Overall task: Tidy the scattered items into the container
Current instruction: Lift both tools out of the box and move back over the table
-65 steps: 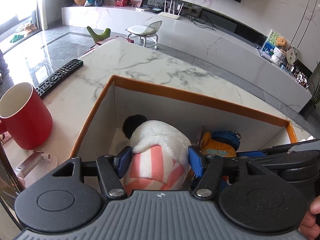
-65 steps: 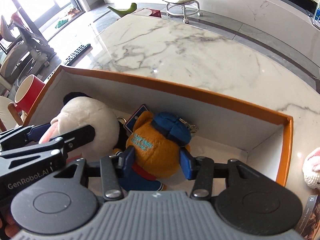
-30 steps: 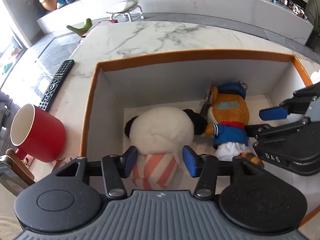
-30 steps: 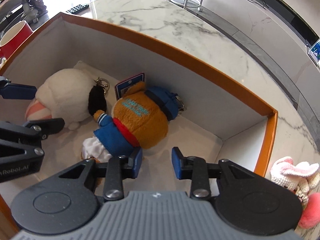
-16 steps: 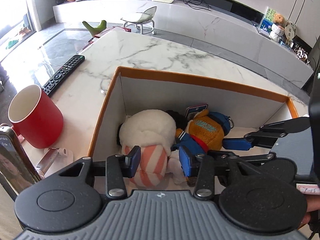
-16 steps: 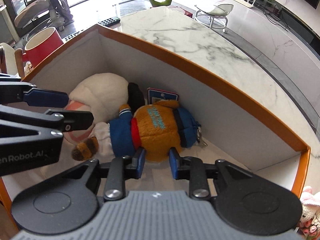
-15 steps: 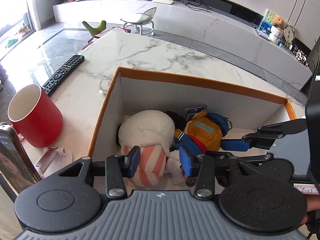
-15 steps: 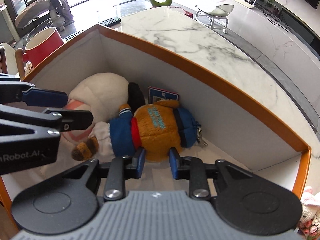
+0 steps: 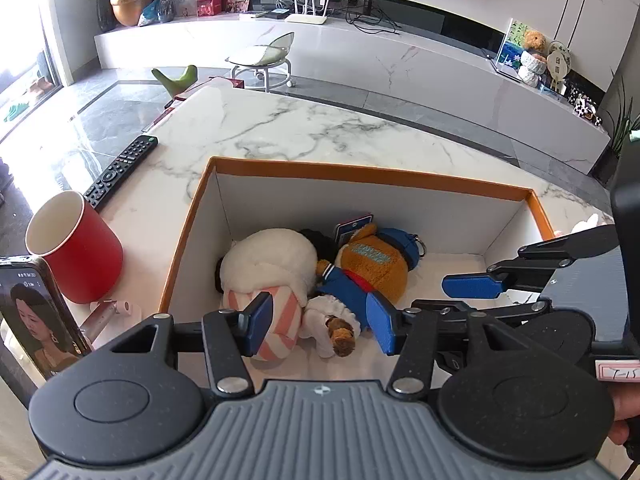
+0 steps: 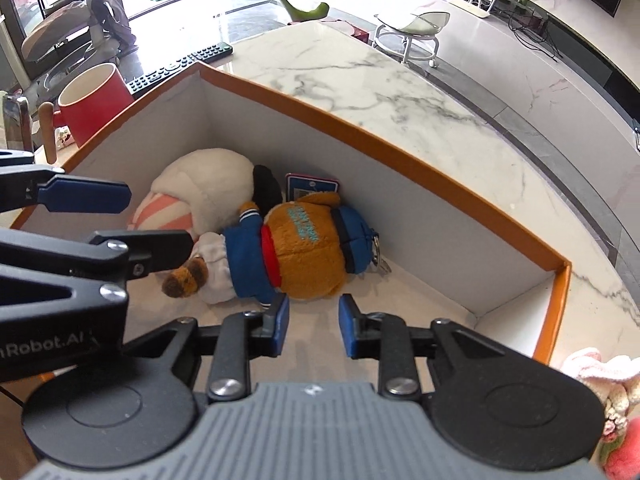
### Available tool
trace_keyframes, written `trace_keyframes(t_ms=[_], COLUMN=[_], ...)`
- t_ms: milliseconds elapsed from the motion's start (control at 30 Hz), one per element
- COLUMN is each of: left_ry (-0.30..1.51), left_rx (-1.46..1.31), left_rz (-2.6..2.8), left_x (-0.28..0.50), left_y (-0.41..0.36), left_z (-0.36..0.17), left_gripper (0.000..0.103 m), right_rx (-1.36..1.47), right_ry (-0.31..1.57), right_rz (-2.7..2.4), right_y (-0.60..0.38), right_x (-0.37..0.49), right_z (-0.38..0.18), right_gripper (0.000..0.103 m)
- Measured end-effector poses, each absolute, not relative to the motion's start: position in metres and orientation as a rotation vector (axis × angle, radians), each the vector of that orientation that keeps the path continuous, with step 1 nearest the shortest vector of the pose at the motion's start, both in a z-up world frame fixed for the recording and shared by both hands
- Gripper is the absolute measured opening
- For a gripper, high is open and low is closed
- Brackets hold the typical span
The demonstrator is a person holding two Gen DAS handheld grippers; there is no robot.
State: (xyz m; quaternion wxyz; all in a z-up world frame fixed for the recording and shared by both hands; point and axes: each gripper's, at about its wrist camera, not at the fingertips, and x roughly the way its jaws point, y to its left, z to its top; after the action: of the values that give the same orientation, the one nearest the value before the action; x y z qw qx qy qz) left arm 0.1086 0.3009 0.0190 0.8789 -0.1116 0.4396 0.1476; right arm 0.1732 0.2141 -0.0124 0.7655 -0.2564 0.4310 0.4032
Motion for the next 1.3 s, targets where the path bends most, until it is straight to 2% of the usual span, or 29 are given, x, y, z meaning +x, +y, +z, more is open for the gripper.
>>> trace_keyframes(t_ms=[233, 333, 533, 900, 1000, 1133, 1300], left_ry=[0.868, 0.839, 0.781, 0.659, 0.619, 0.564, 0.513], left_rx=[-0.201, -0.188, -0.161, -0.101, -0.093, -0.099, -0.119], left_rz=[0.29, 0.281, 0.249, 0.156, 0.116, 0.055, -0.021], left_x=[0.096, 0.09, 0.078, 0.058, 0.054, 0.05, 0.048], left_y=[0.275, 0.263, 0.233, 0.175, 0.157, 0.132, 0.101], left_z=[0.046, 0.057, 0.08, 0.101, 0.103, 0.098, 0.085], left_gripper=[0.065, 0.065, 0.067, 0.075, 0.077, 0.086, 0.089], right_rx=[-0.516, -0.495, -0.438, -0.339, -0.308, -0.254, -0.188], right_ry=[0.86, 0.813, 0.738, 0.591, 0.536, 0.48, 0.397], right_rz=[0.854, 0.833, 0.804, 0.671, 0.6, 0.505, 0.413], right_y=[0.179, 0.163, 0.129, 0.054, 0.028, -0.012, -0.061], right_x=[0.154, 0.145, 0.124, 0.082, 0.071, 0.057, 0.034], right_z=[0.023, 0.04, 0.067, 0.101, 0.105, 0.107, 0.099], right_gripper=[0.031, 0.04, 0.047, 0.053, 0.059, 0.067, 0.077])
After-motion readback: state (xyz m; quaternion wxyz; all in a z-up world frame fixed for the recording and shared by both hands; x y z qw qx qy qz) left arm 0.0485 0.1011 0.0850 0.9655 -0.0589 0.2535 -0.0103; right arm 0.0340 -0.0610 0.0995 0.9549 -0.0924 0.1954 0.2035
